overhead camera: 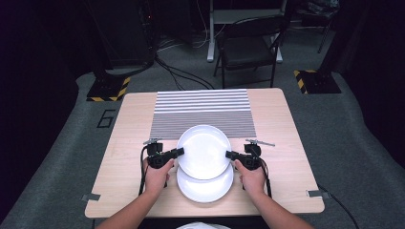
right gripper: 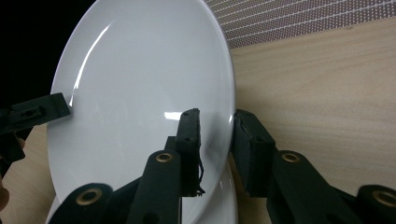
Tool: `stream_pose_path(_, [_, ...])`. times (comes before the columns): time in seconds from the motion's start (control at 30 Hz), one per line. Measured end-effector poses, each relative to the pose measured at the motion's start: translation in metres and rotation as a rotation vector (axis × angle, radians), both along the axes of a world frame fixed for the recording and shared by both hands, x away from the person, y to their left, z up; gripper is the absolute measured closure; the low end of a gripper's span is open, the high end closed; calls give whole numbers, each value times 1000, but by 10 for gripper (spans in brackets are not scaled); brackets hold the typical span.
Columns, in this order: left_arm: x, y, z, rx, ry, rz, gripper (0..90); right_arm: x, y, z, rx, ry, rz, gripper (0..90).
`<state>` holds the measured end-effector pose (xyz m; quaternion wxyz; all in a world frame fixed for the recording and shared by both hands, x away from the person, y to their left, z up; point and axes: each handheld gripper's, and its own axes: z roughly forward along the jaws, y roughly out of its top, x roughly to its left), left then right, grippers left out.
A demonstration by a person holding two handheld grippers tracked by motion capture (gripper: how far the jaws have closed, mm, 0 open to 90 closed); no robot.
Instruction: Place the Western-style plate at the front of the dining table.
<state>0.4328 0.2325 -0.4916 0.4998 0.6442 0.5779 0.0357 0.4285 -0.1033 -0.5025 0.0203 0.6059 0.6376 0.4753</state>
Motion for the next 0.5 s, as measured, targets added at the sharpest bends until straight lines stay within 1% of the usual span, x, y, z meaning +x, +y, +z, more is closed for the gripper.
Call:
stream_pose_path(0.07, [3,-1,1,4,-5,7,721,2,0,0,8,-3,-6,728])
stream_pose_path(0.1, [4,-1,1,18,-9,1,721,3,-1,1,12,-2,-9,729])
stream_pose_path(0.17, [7,-2,1,20,-8,10,723,5,-1,1,27,-2,-15,730])
stream_pose_path(0.27, [11,-3,1,31,-13,14,739,7,-2,3,28,-8,-21,732])
stream_pose_path(0.33, [13,-3,1,29,-14,12,745,8,-2,5,33,-9,-26,733])
stream_pose_path(0.37, [15,-3,2,25,-18,13,744,9,-2,5,32,-19,-28,733])
stream_pose_path(0.43, [16,-3,2,26,-18,12,746,10,-3,7,36,-18,-33,735])
stream_pose_path(0.47, [18,-4,2,18,-13,19,746,11,-3,9,36,-23,-37,741])
stream_pose_path(0.5, [19,-4,2,21,-13,17,747,12,-3,9,37,-24,-39,742])
